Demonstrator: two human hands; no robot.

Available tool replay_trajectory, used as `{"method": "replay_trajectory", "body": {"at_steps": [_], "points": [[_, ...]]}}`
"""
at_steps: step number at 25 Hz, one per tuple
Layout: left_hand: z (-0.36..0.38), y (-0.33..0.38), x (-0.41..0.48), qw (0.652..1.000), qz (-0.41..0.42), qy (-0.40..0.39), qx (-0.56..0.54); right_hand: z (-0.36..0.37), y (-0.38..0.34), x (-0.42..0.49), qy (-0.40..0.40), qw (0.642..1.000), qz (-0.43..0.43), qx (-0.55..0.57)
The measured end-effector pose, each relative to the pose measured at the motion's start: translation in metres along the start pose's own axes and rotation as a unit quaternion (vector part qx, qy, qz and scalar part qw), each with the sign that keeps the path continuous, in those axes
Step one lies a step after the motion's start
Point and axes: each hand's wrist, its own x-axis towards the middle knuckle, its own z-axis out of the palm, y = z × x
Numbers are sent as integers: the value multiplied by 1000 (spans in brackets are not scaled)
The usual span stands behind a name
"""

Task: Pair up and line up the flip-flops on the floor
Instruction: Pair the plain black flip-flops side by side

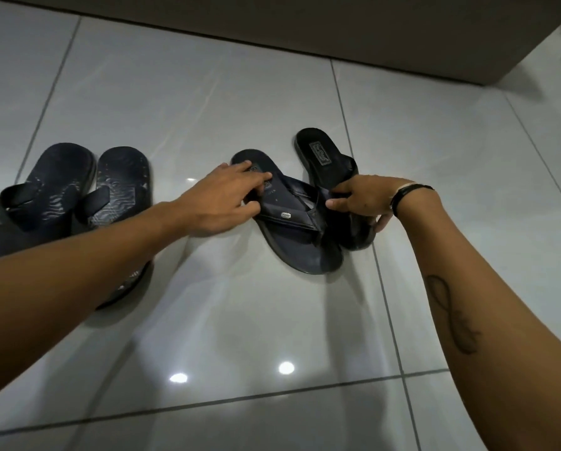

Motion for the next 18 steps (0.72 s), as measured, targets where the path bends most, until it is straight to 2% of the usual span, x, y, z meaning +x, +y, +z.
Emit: {"method": "replay_trajectory", "body": {"at_steps": [2, 4, 6, 8, 11, 14, 18], "points": [[6, 16, -2, 997, -10, 69, -13, 1, 8, -4, 47, 999, -1, 0], [15, 42, -5, 988, -59, 143, -19, 1, 13, 6, 166, 984, -31, -55], [27, 68, -6, 984, -123, 122, -28, 6, 8, 15, 211, 974, -68, -53], [37, 82, -6, 988, -148, 47, -14, 12, 4, 24, 166, 981, -90, -47], [38, 71, -4, 995, -98, 11, -16, 17, 7, 27, 97, 993, -70, -20], [24, 48, 5, 997, -27, -27, -65, 14, 10, 17, 78, 996, -45, -23], [9, 33, 23, 994, 22, -89, -56, 19, 7, 5, 70, 996, -41, -21]]}}
